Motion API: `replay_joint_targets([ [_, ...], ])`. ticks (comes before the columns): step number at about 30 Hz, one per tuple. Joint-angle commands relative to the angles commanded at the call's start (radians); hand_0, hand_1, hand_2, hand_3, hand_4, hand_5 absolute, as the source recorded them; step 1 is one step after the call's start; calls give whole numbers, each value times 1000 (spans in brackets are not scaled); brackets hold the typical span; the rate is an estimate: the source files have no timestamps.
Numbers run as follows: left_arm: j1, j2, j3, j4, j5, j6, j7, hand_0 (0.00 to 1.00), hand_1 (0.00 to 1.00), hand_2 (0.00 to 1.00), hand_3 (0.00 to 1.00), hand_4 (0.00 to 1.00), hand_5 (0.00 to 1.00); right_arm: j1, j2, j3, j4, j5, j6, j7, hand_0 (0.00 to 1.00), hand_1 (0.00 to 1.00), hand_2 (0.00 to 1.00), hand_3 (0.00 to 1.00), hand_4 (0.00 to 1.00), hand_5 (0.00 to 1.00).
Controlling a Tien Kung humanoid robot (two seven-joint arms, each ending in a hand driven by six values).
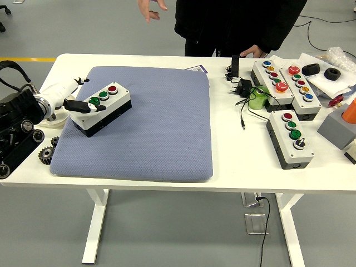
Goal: Pick up the button,place it on the desk,press the button,press the button
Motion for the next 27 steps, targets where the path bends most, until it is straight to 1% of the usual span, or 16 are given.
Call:
replay_joint_targets([
  [3, -3, -3, 3, 3, 6, 1, 3, 977, 998, 998, 998, 998, 658, 0, 0, 0, 0, 0, 0, 0, 804, 774, 781, 636, 255, 207],
  [8, -31, -18, 35, 33, 45, 17, 45, 978, 998, 998, 998, 998, 657, 1, -1, 2, 0, -5, 0, 0, 804, 774, 781, 636, 255, 207],
  [10, -41, -22, 54, 51, 42, 13, 43, 978, 998, 998, 998, 998, 657, 3, -1, 0, 0, -6, 0, 0, 802, 775, 779, 635, 254, 205],
  [13, -64, -31, 93, 92, 36, 8, 34, 978, 998, 998, 998, 998, 657, 5, -2, 3, 1, -10, -1, -1, 802, 775, 779, 635, 254, 205],
  [14, -71, -34, 105, 103, 33, 9, 35, 998, 998, 998, 998, 998, 650, 5, -2, 3, 1, -9, -1, -1, 804, 775, 780, 633, 253, 205],
  [19, -93, -56, 131, 143, 14, 15, 53, 998, 998, 998, 998, 998, 650, 8, -2, 3, 1, -10, -1, 0, 804, 775, 780, 633, 253, 205],
  [20, -98, -65, 134, 157, 12, 12, 60, 998, 998, 998, 998, 998, 650, 8, -2, 2, 1, -9, -1, 0, 804, 775, 780, 633, 253, 205],
  [21, -102, -73, 136, 169, 8, 13, 66, 949, 998, 998, 998, 998, 398, 9, -2, 2, 0, -10, -1, 0, 804, 774, 779, 633, 253, 203],
  [24, -113, -91, 139, 193, 9, 16, 83, 949, 998, 998, 998, 998, 398, 8, -3, 1, 0, -10, -1, 0, 804, 774, 779, 633, 253, 203],
  [25, -119, -98, 145, 203, 6, 8, 90, 949, 998, 998, 998, 998, 398, 8, -3, 2, 0, -10, -1, 1, 804, 774, 779, 633, 253, 203],
  [26, -125, -104, 153, 212, 8, 2, 98, 800, 951, 982, 998, 971, 187, 8, -4, 2, 0, -10, -1, 1, 803, 774, 779, 634, 253, 203],
  [27, -130, -110, 160, 221, 11, 0, 106, 800, 951, 982, 998, 971, 187, 7, -4, 2, 0, -11, -1, 1, 803, 774, 779, 634, 253, 203],
])
